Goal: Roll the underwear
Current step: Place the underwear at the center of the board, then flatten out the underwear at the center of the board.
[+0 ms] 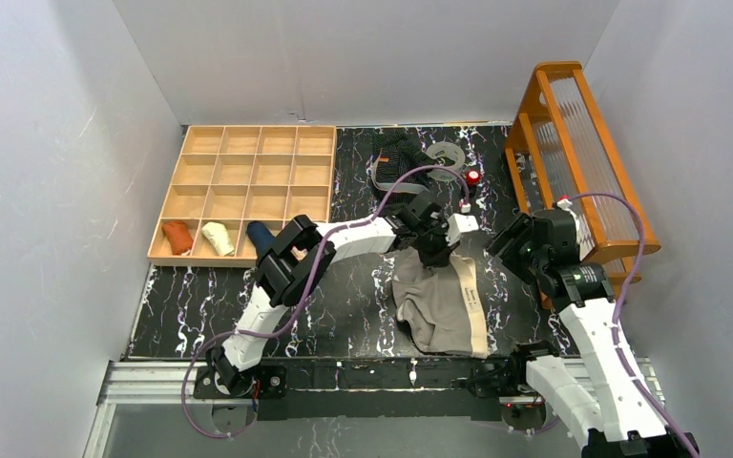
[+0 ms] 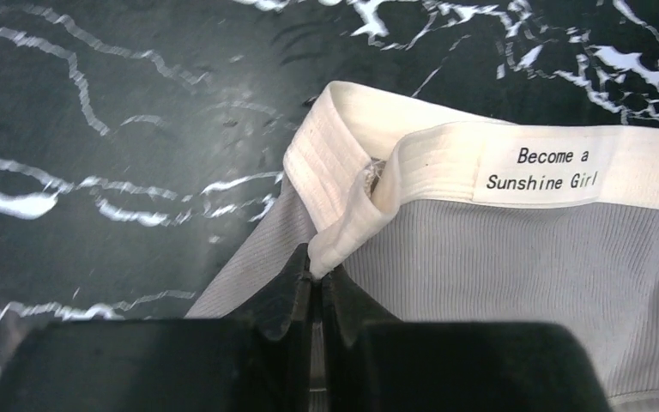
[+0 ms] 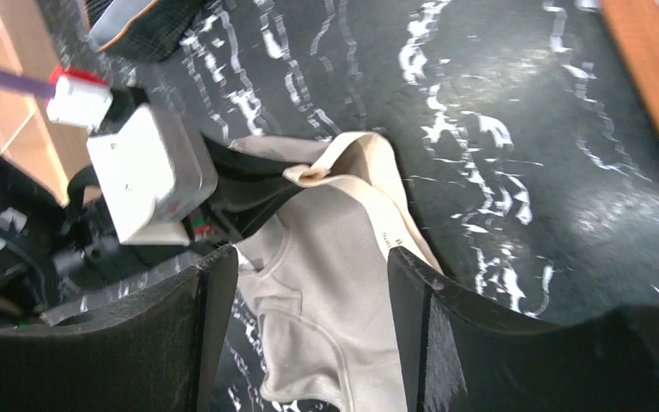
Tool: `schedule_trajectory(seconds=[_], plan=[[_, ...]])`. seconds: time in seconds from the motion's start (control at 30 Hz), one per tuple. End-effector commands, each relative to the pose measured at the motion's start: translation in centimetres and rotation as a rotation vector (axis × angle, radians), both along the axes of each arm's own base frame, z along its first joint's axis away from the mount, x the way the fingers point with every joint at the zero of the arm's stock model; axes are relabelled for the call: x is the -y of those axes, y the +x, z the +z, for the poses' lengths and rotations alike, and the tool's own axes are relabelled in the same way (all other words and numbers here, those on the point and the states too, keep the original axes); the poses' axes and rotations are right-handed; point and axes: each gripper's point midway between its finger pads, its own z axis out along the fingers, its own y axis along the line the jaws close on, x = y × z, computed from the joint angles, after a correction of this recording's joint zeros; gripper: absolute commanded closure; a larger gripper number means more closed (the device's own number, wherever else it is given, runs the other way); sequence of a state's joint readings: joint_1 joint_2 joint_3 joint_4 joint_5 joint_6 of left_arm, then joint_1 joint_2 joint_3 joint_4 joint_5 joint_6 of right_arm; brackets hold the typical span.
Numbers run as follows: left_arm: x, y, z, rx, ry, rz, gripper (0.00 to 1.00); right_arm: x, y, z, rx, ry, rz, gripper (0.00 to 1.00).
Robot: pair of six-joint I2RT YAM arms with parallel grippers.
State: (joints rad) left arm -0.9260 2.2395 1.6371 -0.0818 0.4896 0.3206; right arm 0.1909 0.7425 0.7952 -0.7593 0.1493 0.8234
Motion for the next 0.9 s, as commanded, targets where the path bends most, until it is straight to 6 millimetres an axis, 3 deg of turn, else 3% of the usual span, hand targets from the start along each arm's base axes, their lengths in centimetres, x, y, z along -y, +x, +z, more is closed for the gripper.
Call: schedule_trajectory(seconds=[0.0, 0.13, 0.27, 0.43, 0.53, 0.63, 0.87], plan=[[-2.5, 5.1, 7.4, 0.026, -0.117, 0.263, 1.0, -4.0, 1.3, 2.1, 0.124, 0.058, 0.293, 0.28], [-7.2, 7.9, 9.2, -0.048, -0.166, 0.448, 1.0, -6.2, 1.5, 2.4, 0.141, 0.093, 0.447, 0.29], [-11.5, 8.1, 9.7, -0.068, -0.126, 0.611, 1.0, -7.0, 1.8, 2.7, 0.151, 0.075, 0.546, 0.3], [-16.2, 7.2, 8.5, -0.201, -0.09, 0.846, 1.0, -8.0, 1.9, 1.7, 0.069, -0.023, 0.63, 0.32], [-17.7, 6.3, 7.5, -0.24, -0.088, 0.908, 1.0, -9.0, 2.3, 0.5, 0.007, -0.12, 0.637, 0.29], [-18.7, 6.0, 6.7, -0.253, -0.044, 0.938, 1.0, -8.4, 3.5, -1.2, -0.079, -0.24, 0.556, 0.25], [-19.4, 6.4, 6.3, -0.249, -0.012, 0.97, 1.0, -8.8, 8.9, -4.0, -0.171, -0.343, 0.477, 0.2]])
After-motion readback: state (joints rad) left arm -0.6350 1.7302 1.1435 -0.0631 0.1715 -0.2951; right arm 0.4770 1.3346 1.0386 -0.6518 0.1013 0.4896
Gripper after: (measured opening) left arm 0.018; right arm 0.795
